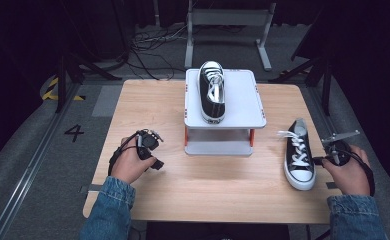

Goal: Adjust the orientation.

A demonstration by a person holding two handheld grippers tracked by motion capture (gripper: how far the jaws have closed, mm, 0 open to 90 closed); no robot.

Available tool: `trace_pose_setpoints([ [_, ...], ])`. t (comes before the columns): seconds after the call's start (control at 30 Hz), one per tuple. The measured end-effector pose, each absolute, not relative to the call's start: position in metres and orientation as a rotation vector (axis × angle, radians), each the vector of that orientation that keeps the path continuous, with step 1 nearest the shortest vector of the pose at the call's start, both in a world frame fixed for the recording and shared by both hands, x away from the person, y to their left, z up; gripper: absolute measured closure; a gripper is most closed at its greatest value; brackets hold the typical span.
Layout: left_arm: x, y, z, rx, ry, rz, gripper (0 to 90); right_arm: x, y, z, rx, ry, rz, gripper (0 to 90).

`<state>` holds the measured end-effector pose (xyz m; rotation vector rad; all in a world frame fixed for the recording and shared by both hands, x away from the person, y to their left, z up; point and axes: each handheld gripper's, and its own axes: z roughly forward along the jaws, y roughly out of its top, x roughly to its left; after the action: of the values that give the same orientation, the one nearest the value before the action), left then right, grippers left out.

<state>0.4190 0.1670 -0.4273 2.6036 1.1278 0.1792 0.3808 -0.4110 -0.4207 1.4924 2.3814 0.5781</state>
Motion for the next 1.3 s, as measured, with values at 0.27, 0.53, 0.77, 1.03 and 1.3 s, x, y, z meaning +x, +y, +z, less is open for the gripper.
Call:
trace_pose_setpoints([
  [0.27,0.422,0.165,-0.426,2.617,1.111,0.186,25.6,0.373,-0.418,-0.413,1.503,2.351,0.580,90.0],
  [0.53,0.421,0.169,-0.426,2.600,1.134,0.189,25.1,0.376,-0.417,-0.430,1.612,2.482,0.437,90.0],
  [0.77,0.419,0.168,-0.426,2.605,1.129,0.188,24.8,0.383,-0.395,-0.430,1.558,2.526,0.472,90.0],
  [1.03,0.419,0.171,-0.426,2.596,1.124,0.179,24.4,0.396,-0.354,-0.438,1.387,2.553,0.646,80.2],
  [1.3,0.412,0.178,-0.428,2.587,1.163,0.186,24.2,0.392,-0.384,-0.393,1.315,2.372,0.628,44.0],
])
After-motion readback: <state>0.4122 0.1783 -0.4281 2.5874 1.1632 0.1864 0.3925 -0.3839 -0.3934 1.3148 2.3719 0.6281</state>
